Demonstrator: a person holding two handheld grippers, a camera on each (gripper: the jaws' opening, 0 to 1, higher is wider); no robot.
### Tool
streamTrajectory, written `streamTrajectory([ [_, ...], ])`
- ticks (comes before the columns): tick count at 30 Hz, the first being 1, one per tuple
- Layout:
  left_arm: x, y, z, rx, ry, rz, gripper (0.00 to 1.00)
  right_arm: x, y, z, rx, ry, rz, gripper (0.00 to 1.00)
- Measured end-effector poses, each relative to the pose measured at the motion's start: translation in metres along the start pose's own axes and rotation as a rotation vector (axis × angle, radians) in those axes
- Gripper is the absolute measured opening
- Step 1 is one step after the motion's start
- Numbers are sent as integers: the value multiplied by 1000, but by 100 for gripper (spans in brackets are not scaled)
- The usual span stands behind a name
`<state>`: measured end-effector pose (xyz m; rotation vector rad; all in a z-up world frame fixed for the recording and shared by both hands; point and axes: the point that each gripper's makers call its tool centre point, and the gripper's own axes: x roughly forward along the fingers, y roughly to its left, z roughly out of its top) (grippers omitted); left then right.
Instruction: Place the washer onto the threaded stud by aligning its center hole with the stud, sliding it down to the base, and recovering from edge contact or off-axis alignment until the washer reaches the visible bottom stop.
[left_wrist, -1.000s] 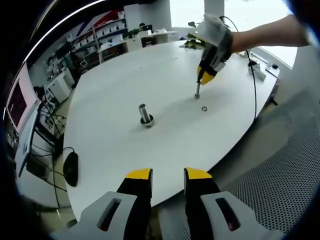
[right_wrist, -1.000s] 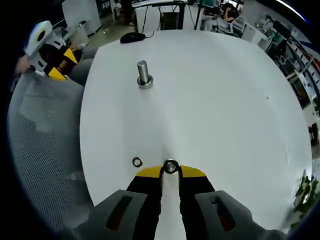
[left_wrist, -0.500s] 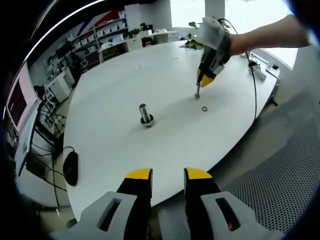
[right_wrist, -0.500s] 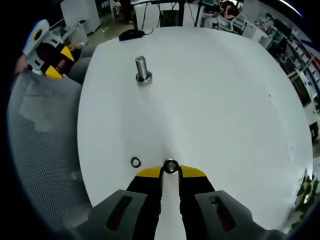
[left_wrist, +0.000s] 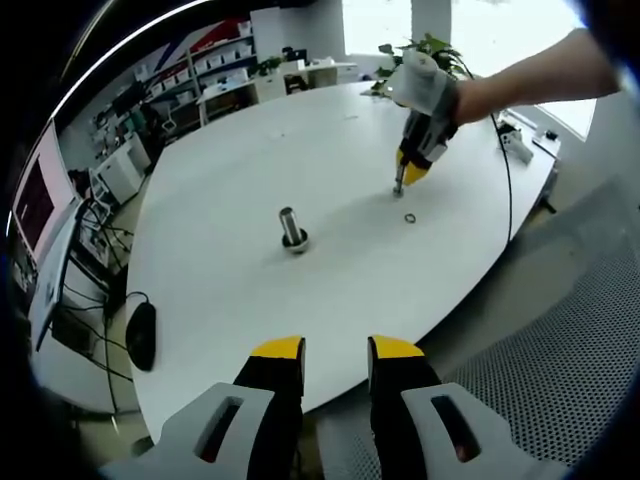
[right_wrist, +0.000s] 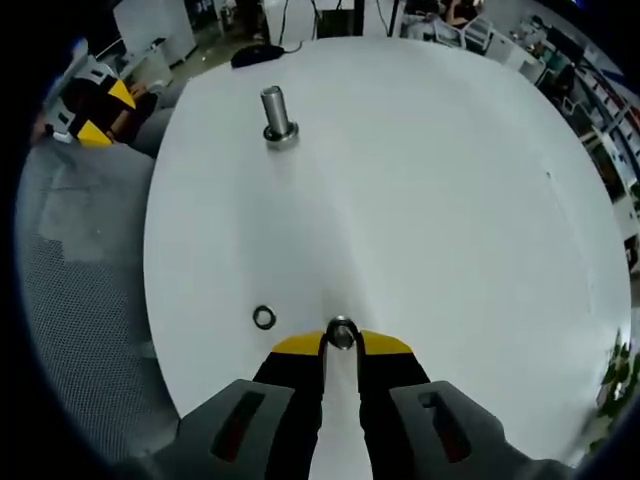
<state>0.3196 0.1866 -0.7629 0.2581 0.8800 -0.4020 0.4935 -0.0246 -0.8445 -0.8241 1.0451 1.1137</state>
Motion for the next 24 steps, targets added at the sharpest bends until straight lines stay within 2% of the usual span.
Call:
streamTrajectory([
  [15,0,0,-1,-1,3,1,23,12,2,-11,0,38,-2,13],
  [16,0,0,-1,-1,3,1,23,11,2,-9,1,23,-5,13],
  [24,0,0,-1,-2,2,4,23,11,2,-11,0,30,-7,13],
])
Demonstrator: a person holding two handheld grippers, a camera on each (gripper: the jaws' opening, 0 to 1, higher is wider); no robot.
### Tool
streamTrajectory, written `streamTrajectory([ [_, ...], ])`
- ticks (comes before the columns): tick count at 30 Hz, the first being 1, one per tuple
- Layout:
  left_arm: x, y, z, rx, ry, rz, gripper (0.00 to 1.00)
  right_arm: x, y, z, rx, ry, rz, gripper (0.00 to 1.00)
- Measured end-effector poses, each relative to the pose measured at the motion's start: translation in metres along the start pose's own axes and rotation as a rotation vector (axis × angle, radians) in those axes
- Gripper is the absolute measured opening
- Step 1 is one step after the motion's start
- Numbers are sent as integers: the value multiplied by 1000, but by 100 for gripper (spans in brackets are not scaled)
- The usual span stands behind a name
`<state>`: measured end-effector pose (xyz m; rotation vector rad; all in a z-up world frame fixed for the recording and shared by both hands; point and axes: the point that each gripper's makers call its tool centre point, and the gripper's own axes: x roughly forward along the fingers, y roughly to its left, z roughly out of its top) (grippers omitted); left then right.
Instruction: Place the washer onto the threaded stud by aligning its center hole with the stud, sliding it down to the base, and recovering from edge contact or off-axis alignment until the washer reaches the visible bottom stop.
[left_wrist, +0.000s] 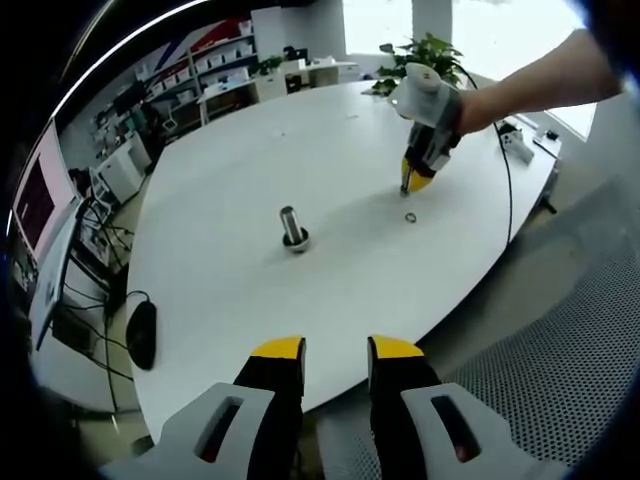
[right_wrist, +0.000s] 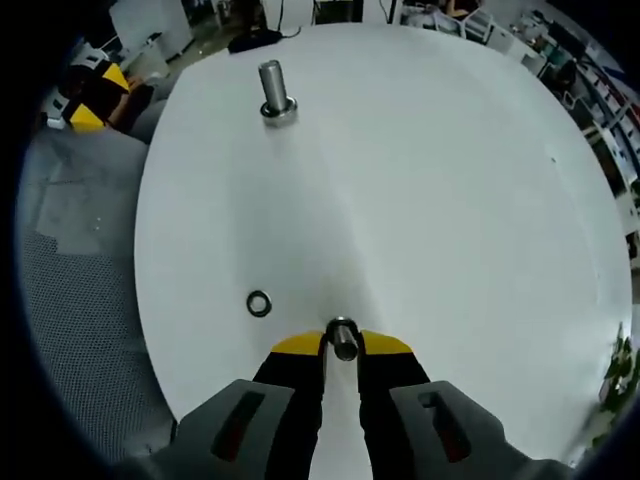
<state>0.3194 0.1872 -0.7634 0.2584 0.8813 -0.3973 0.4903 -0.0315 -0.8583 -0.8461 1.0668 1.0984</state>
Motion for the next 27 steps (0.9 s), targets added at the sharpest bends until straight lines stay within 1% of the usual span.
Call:
streamTrajectory([
  [8,0,0,0,0,2,3,23,0,0,0,5,6,1,13],
  [11,0,0,0,-2,1,3,23,0,0,0,22,-2,-3,13],
  [16,0,1,0,-5,-2,5,23,-1,-1,-1,25,-9,-3,14],
  [18,-1,1,0,-7,-3,6,23,0,-2,-3,8,-11,-16,14],
  [21,-1,1,0,-8,-3,8,23,3,0,-9,16,-4,-15,14],
  [24,-1,1,0,-6,0,9,23,-1,0,-8,43,-34,-18,15],
  [27,-1,1,0,-4,1,9,23,-4,-3,-10,50,-41,-20,15],
])
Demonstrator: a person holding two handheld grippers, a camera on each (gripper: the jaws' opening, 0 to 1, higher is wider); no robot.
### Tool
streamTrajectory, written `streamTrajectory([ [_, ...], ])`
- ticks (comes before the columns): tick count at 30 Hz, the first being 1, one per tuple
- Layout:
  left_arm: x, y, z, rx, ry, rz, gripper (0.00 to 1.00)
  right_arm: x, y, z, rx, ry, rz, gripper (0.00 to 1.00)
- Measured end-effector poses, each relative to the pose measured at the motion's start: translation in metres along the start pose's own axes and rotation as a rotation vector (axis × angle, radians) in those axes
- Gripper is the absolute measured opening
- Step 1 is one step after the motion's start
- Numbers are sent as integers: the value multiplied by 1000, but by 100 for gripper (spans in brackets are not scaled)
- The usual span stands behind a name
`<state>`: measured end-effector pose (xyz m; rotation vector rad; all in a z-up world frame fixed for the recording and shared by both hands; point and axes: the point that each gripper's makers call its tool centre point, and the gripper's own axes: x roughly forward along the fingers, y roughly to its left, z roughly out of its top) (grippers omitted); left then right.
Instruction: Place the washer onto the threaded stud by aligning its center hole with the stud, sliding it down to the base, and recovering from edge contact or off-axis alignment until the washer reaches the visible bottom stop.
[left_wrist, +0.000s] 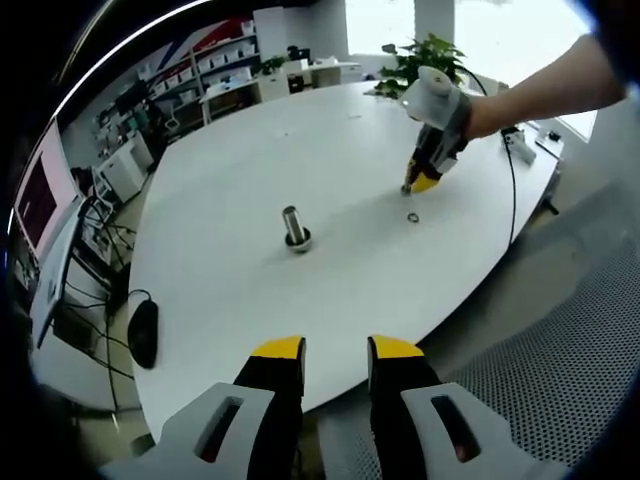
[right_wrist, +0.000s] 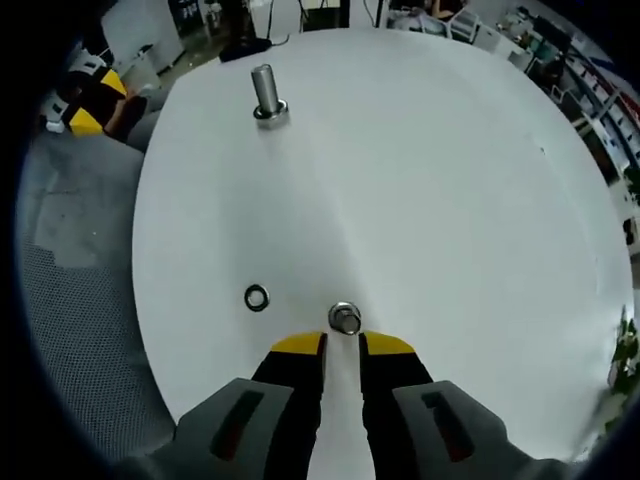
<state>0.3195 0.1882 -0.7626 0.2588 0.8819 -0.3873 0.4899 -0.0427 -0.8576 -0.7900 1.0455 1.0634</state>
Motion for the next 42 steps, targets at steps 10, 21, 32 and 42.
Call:
streamTrajectory([
  [10,0,2,0,-9,-2,6,23,-1,3,-7,38,-19,5,16],
  [21,-1,2,0,-7,0,9,23,0,27,-12,68,-52,23,16],
  [32,0,2,-2,-6,4,8,23,4,53,9,15,-86,72,17],
  [42,0,2,-1,-7,-2,7,23,13,62,21,-25,-79,85,20],
])
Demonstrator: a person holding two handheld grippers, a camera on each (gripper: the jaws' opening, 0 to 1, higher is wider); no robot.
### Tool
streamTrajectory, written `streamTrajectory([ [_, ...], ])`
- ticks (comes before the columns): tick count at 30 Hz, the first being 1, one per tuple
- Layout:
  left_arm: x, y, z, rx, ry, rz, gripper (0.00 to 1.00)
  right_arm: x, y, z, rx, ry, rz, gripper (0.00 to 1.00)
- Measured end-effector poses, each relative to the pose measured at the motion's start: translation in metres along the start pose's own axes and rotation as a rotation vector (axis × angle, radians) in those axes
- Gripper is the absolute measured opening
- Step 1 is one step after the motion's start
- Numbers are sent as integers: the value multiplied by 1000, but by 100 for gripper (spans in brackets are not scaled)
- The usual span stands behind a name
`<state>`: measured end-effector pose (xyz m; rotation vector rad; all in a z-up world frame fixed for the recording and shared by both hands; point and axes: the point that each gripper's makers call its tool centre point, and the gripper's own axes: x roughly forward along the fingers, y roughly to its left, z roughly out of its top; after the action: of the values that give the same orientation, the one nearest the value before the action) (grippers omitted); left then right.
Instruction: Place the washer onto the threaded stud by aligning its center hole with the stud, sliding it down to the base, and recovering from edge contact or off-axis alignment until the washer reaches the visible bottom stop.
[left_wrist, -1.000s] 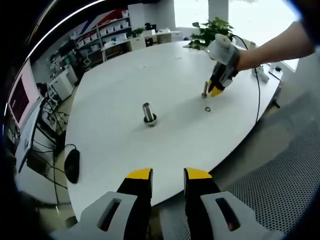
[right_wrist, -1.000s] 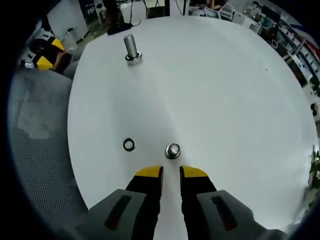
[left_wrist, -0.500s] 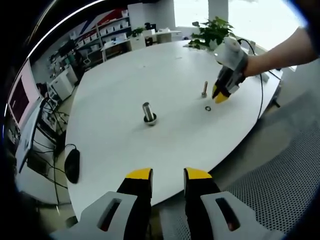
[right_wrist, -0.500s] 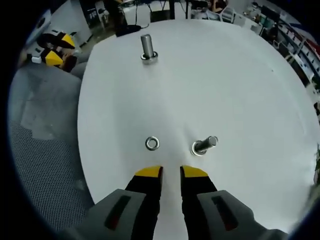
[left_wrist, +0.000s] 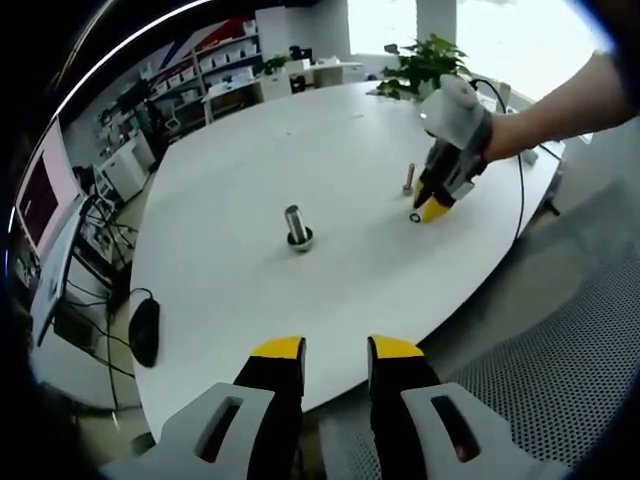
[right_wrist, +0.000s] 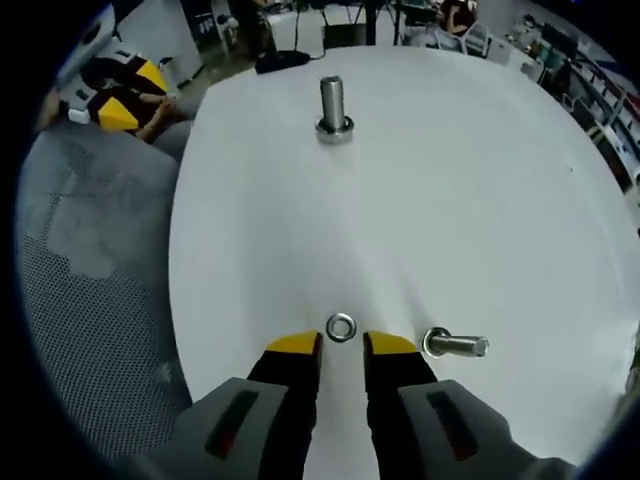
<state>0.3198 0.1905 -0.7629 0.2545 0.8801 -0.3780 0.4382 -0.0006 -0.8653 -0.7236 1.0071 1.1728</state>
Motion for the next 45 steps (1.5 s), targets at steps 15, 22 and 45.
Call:
streamTrajectory([
  [15,0,-1,1,3,-1,-5,23,5,0,1,-113,32,3,18],
  [22,0,-1,1,4,-4,-6,23,6,6,1,-211,106,10,16],
  [45,-1,-1,3,-1,-16,-6,23,5,8,1,-251,208,-19,14],
])
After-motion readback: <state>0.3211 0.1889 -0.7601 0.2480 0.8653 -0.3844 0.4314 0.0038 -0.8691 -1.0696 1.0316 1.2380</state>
